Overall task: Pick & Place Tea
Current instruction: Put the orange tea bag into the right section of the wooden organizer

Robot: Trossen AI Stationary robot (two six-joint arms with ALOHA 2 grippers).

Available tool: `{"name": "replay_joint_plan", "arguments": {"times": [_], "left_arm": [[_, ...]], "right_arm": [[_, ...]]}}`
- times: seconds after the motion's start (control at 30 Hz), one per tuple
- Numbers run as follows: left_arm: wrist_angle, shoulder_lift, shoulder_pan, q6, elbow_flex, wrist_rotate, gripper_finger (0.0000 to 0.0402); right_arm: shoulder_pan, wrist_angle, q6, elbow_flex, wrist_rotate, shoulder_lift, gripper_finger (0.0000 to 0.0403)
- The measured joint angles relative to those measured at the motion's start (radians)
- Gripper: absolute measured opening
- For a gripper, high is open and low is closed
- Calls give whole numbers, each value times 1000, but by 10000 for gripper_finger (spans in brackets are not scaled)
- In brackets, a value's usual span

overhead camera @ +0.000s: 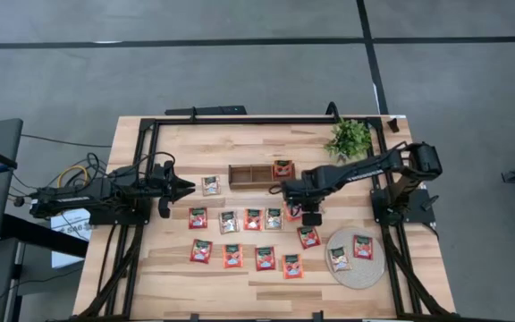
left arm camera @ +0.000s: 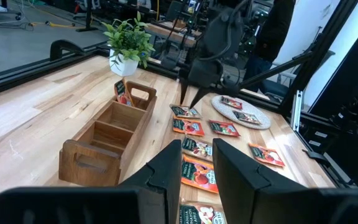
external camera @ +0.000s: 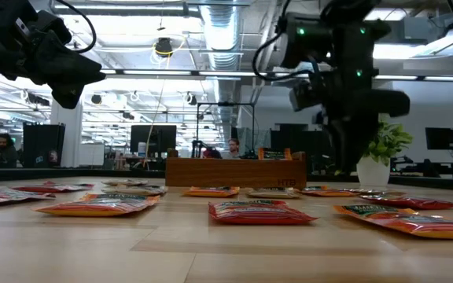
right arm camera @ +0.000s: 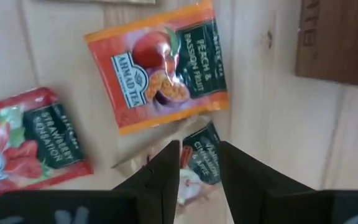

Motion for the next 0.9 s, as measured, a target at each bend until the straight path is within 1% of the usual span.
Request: {"name": "replay_joint_plan", "arguments": {"times": [0.07, 0.27, 0.47, 0.63, 0.9], "left_arm": [[0, 0, 0, -1, 0, 0, 83], [0, 0, 0, -2, 0, 0, 83], [0, 0, 0, -2, 0, 0, 83], [0, 0, 0, -2, 0, 0, 83], [0, 0, 0, -2, 0, 0, 83]], "right_arm": [[-2, 49, 18, -21, 2, 0, 100], [-24, 60, 23, -28, 5, -5, 95], [-44, 123, 14, -28, 4, -5, 95], [-58, 149, -28, -29, 4, 5, 95], [-70, 199, -30, -77, 13, 5, 95]]}}
